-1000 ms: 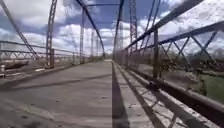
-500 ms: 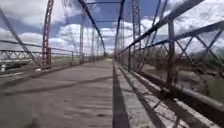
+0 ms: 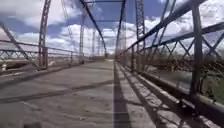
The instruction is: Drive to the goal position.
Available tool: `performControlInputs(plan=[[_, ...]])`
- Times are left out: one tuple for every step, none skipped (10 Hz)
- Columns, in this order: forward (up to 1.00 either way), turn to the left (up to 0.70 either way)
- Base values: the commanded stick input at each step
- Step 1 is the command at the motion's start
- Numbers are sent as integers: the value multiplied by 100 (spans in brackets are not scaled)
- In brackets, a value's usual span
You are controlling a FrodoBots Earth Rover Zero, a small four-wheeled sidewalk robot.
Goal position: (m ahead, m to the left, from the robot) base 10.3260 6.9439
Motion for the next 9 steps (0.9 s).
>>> performControlInputs(plan=[[100, 0], [100, 0], [100, 0], [100, 0], [100, 0], [100, 0], [100, 0], [100, 0], [100, 0]])
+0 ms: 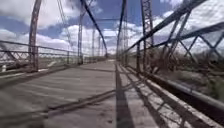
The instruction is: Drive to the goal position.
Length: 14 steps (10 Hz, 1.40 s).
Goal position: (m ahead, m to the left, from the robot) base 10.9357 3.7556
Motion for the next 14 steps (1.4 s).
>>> performControlInputs(plan=[[100, 0], [100, 0], [100, 0], [100, 0], [100, 0], [100, 0], [100, 0], [100, 0], [100, 0], [100, 0], [100, 0], [100, 0], [100, 0], [100, 0]])
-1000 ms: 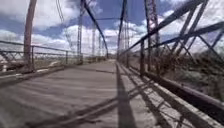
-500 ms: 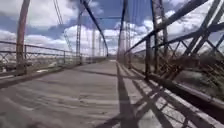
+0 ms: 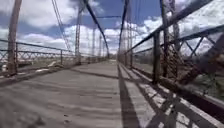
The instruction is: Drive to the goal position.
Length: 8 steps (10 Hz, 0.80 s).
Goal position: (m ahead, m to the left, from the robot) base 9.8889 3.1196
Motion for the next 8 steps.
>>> performControlInputs(plan=[[100, 0], [100, 0], [100, 0], [100, 0], [100, 0], [100, 0], [100, 0], [100, 0]])
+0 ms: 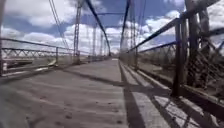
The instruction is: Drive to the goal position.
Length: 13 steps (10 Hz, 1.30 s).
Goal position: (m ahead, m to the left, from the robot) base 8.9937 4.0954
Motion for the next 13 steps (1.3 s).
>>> performControlInputs(plan=[[100, 0], [100, 0], [100, 0], [100, 0], [100, 0], [100, 0], [100, 0], [100, 0], [100, 0], [100, 0], [100, 0], [100, 0], [100, 0]])
